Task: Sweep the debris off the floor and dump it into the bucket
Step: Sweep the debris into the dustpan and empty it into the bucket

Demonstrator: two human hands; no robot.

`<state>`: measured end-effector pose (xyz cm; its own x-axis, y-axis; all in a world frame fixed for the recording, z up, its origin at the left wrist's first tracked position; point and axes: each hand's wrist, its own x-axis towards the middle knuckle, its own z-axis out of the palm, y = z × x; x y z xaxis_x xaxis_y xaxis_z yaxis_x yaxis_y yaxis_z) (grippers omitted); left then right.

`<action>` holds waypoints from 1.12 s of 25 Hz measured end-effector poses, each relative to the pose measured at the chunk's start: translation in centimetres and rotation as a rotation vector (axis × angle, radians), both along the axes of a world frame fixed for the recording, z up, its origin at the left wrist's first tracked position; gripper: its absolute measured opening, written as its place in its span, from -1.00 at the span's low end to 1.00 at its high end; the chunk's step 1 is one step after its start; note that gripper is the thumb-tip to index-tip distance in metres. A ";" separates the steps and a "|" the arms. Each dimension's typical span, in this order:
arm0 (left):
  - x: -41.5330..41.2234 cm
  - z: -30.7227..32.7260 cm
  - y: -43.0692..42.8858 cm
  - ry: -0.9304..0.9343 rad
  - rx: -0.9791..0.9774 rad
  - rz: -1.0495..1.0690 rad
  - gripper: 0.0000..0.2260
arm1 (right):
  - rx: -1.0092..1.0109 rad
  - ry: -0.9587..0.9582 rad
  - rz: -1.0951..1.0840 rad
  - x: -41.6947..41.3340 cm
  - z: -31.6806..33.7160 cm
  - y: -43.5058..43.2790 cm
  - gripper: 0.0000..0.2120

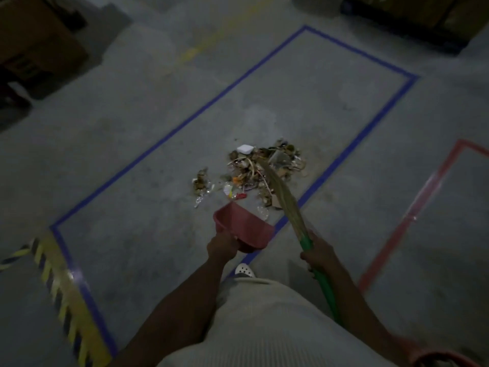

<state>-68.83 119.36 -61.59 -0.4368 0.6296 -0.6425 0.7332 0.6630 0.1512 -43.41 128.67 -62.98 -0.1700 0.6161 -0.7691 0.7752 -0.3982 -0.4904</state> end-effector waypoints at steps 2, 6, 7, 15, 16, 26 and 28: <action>-4.9 -0.3 -1.0 -0.013 0.003 0.062 -0.60 | 0.020 -0.011 0.042 -4.5 -0.5 0.6 -0.14; -12.4 -0.7 -3.1 -0.030 0.042 0.197 -0.62 | 0.031 -0.052 0.192 -12.5 -0.9 2.0 -0.25; -13.8 -0.9 -3.8 -0.030 0.039 0.245 -0.62 | 0.021 -0.063 0.244 -14.4 -1.0 2.1 -0.23; -24.0 -4.4 -5.3 -0.068 0.038 0.528 -0.67 | 0.028 0.014 0.600 -30.5 -4.4 5.7 -0.37; -25.4 -4.9 -5.0 -0.068 0.048 0.554 -0.68 | 0.003 0.037 0.606 -32.8 -5.2 6.3 -0.40; -44.0 -21.7 2.1 -0.007 -0.073 0.658 -0.66 | -0.361 0.037 0.676 -56.9 -26.4 10.5 -0.32; -46.7 -28.1 2.2 -0.023 -0.150 0.587 -0.62 | -0.425 -0.001 0.636 -59.0 -33.3 10.2 -0.31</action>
